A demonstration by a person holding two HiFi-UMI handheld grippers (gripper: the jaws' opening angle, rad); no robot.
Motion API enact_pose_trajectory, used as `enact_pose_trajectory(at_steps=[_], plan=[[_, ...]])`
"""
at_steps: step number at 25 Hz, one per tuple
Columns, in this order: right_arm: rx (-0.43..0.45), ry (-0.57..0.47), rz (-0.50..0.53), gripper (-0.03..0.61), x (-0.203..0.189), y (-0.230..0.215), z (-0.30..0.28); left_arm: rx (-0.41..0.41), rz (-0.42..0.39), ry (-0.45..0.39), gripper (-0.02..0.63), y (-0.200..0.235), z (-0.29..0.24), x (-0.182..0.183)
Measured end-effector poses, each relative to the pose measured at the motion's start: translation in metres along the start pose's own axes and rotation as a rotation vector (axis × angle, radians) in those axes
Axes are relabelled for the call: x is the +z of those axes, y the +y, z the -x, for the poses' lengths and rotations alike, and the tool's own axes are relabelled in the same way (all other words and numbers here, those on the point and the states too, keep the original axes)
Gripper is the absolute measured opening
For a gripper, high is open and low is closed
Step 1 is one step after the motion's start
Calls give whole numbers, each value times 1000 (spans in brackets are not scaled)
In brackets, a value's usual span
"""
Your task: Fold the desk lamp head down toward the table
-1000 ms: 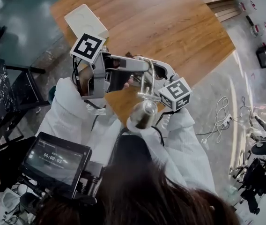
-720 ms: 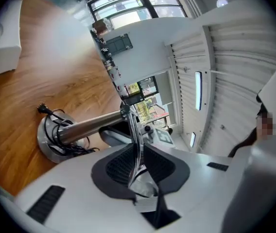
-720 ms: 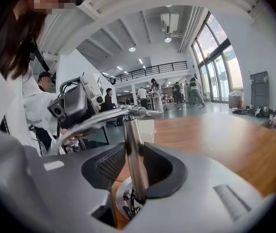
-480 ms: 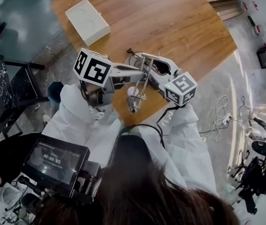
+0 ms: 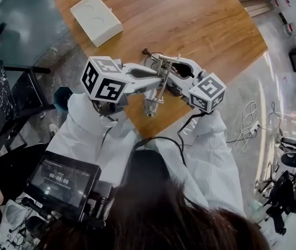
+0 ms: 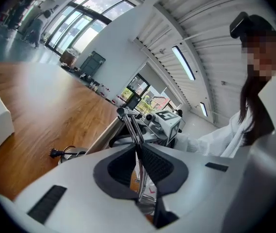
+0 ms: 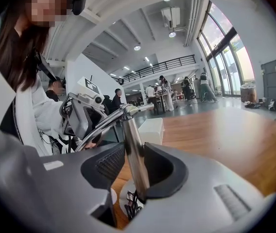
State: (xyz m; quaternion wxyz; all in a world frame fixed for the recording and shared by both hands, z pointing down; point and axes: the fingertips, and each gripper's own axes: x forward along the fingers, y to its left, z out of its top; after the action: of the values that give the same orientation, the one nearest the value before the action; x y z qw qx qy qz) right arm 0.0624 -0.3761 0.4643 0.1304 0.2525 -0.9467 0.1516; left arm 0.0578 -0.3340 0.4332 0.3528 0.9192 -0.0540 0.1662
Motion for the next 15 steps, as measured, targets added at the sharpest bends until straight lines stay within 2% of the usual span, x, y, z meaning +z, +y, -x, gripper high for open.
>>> enact_pose_trajectory(at_steps=[5,12,15], plan=[[25,15,16,120,1,5,-1,26,-66,-22,38,5,1,-4],[42,41,31,119,2,5,0,3,-74,-53,74,8,1,-2],[32,39,20,121,1,3,-3,4,-52,-63,78,12,1,-2]])
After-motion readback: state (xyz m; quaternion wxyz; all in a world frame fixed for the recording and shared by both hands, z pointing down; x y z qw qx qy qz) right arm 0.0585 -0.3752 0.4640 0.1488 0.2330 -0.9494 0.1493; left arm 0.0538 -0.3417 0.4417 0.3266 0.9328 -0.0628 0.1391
